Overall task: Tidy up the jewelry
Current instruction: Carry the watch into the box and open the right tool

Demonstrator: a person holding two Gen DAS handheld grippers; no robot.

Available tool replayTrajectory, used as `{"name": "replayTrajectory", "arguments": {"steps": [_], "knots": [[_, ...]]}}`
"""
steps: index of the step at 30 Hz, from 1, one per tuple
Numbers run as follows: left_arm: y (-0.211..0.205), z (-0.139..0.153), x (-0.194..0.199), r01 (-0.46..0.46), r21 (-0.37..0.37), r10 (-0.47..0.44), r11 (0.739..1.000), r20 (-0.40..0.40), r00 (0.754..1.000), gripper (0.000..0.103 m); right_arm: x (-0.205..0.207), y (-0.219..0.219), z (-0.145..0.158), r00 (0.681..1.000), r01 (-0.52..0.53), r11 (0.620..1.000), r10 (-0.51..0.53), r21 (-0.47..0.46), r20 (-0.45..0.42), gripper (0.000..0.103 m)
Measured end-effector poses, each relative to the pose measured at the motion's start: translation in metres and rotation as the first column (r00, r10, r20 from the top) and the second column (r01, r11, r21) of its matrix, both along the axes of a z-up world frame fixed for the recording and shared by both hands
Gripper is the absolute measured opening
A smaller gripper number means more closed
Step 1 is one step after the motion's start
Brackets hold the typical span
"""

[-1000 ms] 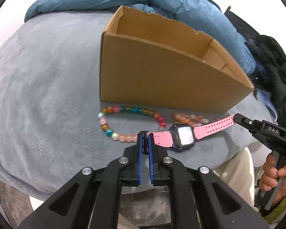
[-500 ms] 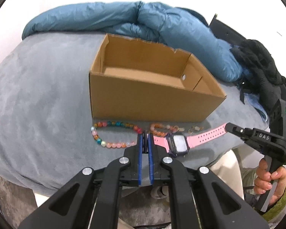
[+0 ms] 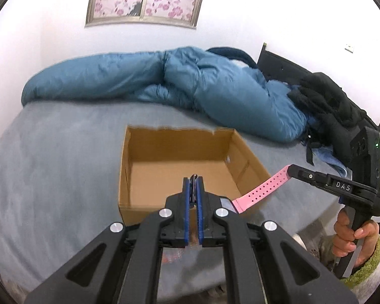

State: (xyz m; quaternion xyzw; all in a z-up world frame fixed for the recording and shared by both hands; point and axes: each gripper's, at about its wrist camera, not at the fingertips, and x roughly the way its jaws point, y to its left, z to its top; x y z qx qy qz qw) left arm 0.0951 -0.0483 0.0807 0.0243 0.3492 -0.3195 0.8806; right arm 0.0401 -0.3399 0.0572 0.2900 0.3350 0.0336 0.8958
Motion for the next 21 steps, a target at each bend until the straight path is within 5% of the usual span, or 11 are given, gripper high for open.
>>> {"name": "replayTrajectory", "arguments": {"steps": [6, 11, 21], "knots": [[-0.05, -0.007, 0.092, -0.01, 0.061, 0.011, 0.998, -0.021, 1.0, 0.004, 0.095, -0.018, -0.012, 0.999, -0.012, 0.999, 0.009, -0.051, -0.052, 0.001], [-0.102, -0.053, 0.169, -0.01, 0.196, 0.03, 0.981, -0.102, 0.994, 0.004, 0.167, -0.029, -0.051, 0.984, 0.006, 0.997, -0.021, -0.08, -0.179, 0.001], [-0.135, -0.137, 0.244, -0.033, 0.44, 0.136, 0.897, -0.204, 0.97, 0.004, 0.229, -0.032, -0.111, 0.919, 0.006, 0.99, -0.063, -0.144, -0.389, 0.001]]}}
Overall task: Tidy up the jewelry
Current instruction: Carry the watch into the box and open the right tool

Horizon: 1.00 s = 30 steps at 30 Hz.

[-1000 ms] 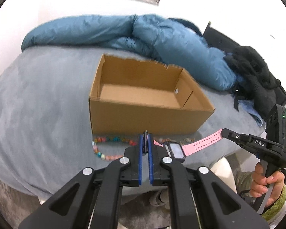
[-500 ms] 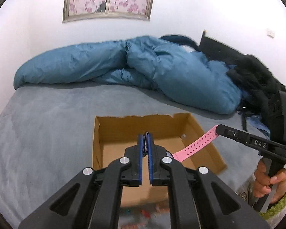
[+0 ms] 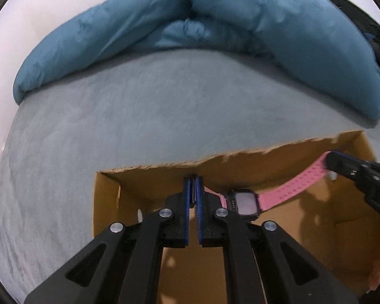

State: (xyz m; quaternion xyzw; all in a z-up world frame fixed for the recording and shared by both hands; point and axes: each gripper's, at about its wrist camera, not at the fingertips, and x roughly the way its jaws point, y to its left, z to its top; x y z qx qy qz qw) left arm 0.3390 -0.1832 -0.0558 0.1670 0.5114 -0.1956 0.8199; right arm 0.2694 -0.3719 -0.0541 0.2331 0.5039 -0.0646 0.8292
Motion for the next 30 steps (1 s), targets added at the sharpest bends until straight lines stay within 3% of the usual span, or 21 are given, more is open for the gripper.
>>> {"name": "replayTrajectory", "arguments": {"steps": [7, 8, 12, 15, 22, 30], "knots": [[0.018, -0.001, 0.007, -0.07, 0.001, 0.07, 0.998, -0.005, 0.998, 0.005, 0.008, -0.008, -0.01, 0.999, 0.019, 1.0, -0.019, -0.015, -0.041, 0.009], [0.019, 0.003, 0.005, -0.07, -0.005, 0.07, 0.998, 0.002, 0.998, 0.01, 0.005, -0.01, -0.009, 0.999, 0.027, 0.999, -0.027, -0.019, -0.036, 0.015], [0.024, 0.019, -0.007, -0.059, -0.018, 0.06, 0.998, 0.051, 0.997, 0.022, -0.001, -0.012, -0.001, 0.999, 0.037, 0.998, -0.038, -0.045, -0.007, 0.02], [0.027, 0.033, -0.015, -0.048, -0.043, 0.051, 0.998, 0.083, 0.995, 0.028, -0.009, -0.008, 0.01, 0.999, 0.038, 0.996, -0.036, -0.077, 0.028, 0.034], [0.045, 0.07, -0.045, -0.009, -0.111, 0.025, 0.994, 0.145, 0.989, 0.03, -0.032, -0.002, 0.031, 0.996, 0.027, 0.996, -0.02, -0.082, 0.089, 0.036], [0.085, 0.125, -0.101, 0.024, -0.248, 0.035, 0.968, 0.231, 0.972, 0.036, -0.08, -0.009, 0.074, 0.975, -0.011, 0.998, 0.023, -0.054, 0.22, 0.04]]}}
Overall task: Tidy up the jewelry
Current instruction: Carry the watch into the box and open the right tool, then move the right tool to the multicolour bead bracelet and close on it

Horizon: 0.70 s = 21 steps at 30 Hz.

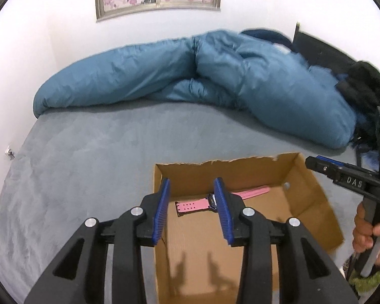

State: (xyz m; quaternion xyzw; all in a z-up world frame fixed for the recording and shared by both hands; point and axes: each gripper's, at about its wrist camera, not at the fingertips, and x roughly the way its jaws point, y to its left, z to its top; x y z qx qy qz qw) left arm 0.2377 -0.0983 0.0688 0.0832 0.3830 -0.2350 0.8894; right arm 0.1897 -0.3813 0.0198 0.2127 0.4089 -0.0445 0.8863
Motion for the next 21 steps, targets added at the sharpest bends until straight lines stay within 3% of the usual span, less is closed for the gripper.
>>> {"name": "replayTrajectory", "arguments": {"steps": [4, 11, 21], "knots": [[0.027, 0.017, -0.029, -0.004, -0.065, 0.006, 0.998, 0.04, 0.999, 0.038, -0.036, -0.023, 0.025, 0.997, -0.001, 1.0, 0.001, 0.006, 0.071, 0.04], [0.076, 0.016, -0.068, -0.026, -0.143, 0.034, 0.989, 0.059, 0.998, 0.039, -0.086, -0.039, 0.04, 0.996, 0.019, 0.999, -0.016, -0.041, 0.082, 0.041], [0.127, -0.026, -0.119, -0.053, -0.139, 0.057, 0.989, 0.022, 0.998, 0.039, -0.155, 0.019, 0.013, 0.989, -0.11, 0.99, 0.118, -0.091, 0.093, 0.045]]}}
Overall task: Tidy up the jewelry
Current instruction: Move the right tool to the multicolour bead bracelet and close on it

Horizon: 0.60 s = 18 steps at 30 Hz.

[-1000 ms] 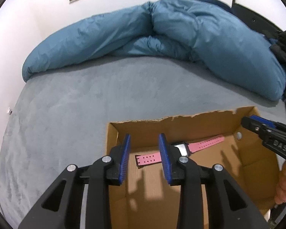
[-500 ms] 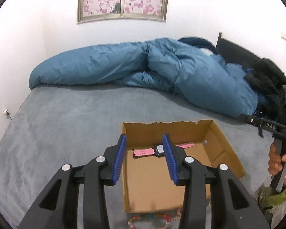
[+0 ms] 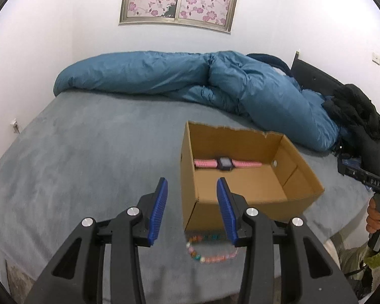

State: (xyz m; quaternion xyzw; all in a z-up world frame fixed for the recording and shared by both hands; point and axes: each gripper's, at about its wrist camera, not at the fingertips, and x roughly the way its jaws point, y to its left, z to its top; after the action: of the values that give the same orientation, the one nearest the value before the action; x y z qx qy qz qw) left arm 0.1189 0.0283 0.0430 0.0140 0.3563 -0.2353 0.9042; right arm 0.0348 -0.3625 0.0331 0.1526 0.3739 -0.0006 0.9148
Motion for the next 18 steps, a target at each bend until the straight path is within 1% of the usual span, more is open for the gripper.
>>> {"name": "replayTrajectory", "arguments": {"steps": [4, 7, 11, 12, 14, 15, 18], "knots": [[0.003, -0.026, -0.014, 0.018, 0.037, -0.017, 0.999, -0.016, 1.0, 0.039, -0.011, 0.033, -0.019, 0.998, -0.057, 0.998, 0.058, 0.025, -0.01, 0.045], [-0.002, -0.046, -0.021, 0.053, 0.074, -0.051, 0.996, -0.021, 0.998, 0.039, -0.012, 0.062, -0.033, 0.994, -0.11, 0.994, 0.11, 0.026, -0.002, 0.044], [-0.015, -0.074, -0.029, 0.136, 0.167, -0.138, 0.977, 0.002, 0.99, 0.039, -0.003, 0.107, -0.05, 0.975, -0.221, 0.975, 0.221, -0.019, -0.008, 0.043], [-0.018, -0.079, -0.029, 0.154, 0.18, -0.157, 0.971, 0.003, 0.988, 0.039, 0.001, 0.116, -0.054, 0.969, -0.246, 0.969, 0.246, -0.028, -0.012, 0.042], [-0.023, -0.093, -0.025, 0.187, 0.192, -0.187, 0.963, -0.016, 0.982, 0.039, 0.011, 0.134, -0.064, 0.959, -0.282, 0.958, 0.281, -0.05, -0.025, 0.038], [-0.024, -0.099, -0.023, 0.197, 0.192, -0.196, 0.961, -0.024, 0.98, 0.039, 0.017, 0.142, -0.07, 0.958, -0.287, 0.955, 0.284, -0.069, -0.048, 0.037], [-0.029, -0.115, -0.017, 0.241, 0.212, -0.239, 0.947, -0.031, 0.97, 0.039, 0.028, 0.16, -0.083, 0.948, -0.319, 0.939, 0.317, -0.125, -0.038, 0.035]]}}
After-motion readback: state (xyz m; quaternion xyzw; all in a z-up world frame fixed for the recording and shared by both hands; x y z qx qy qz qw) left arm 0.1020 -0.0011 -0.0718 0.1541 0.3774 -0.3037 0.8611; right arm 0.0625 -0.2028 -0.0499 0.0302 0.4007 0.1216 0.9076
